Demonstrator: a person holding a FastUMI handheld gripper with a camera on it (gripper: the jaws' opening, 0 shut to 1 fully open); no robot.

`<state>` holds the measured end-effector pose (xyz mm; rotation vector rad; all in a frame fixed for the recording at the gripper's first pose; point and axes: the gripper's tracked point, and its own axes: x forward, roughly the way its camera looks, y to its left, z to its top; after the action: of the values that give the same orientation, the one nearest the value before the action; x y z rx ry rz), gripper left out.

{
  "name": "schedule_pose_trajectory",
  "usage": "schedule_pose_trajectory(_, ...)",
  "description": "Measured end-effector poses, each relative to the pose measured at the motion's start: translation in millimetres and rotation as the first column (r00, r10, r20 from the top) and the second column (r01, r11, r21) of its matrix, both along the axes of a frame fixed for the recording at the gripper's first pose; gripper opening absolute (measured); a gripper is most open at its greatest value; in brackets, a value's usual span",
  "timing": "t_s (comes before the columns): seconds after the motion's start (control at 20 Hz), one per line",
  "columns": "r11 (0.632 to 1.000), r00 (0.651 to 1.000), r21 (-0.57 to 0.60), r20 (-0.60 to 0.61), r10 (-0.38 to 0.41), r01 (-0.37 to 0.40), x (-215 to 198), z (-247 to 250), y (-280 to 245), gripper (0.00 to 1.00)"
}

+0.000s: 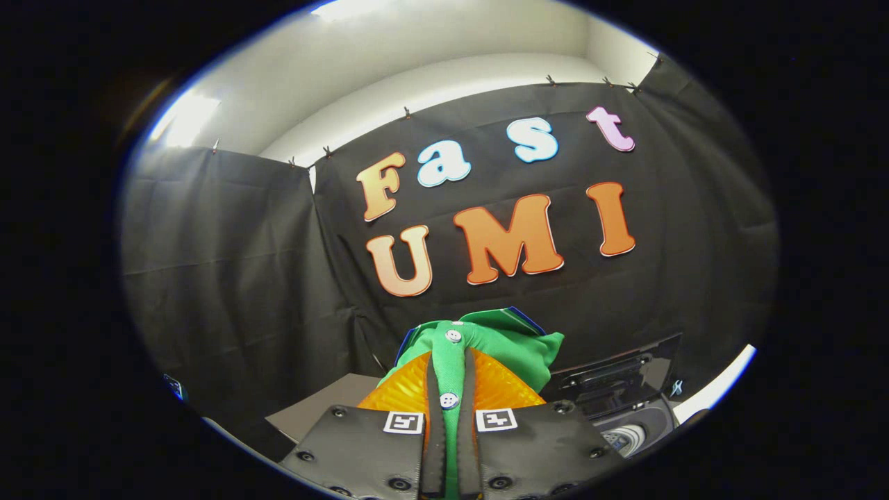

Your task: Put the clothes into the washing machine and then close the washing machine lid.

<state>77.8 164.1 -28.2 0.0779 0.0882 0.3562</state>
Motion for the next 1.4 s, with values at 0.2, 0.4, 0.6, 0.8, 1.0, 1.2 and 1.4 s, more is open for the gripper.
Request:
schedule_pose_trajectory(0.2,0.999,0.999,0.007,0.009,-0.036,0.036,15,11,-41,0.14)
schedule_pose_trajectory(0.4,0.997,0.997,0.023,0.013,-0.073,0.072,26,17,-83,0.14)
schedule_pose_trajectory(0.6,0.995,0.995,0.025,0.01,-0.099,0.098,43,19,-117,0.14)
schedule_pose_trajectory(0.8,0.994,0.994,0.013,-0.001,-0.113,0.113,57,13,-148,0.14)
schedule_pose_trajectory(1.0,0.993,0.992,-0.023,-0.035,-0.12,0.119,70,-7,-176,0.14)
schedule_pose_trajectory(1.2,0.994,0.992,-0.056,-0.079,-0.102,0.098,85,-33,-195,0.14)
schedule_pose_trajectory(1.4,0.995,0.989,-0.077,-0.128,-0.072,0.062,96,-61,-202,0.14)
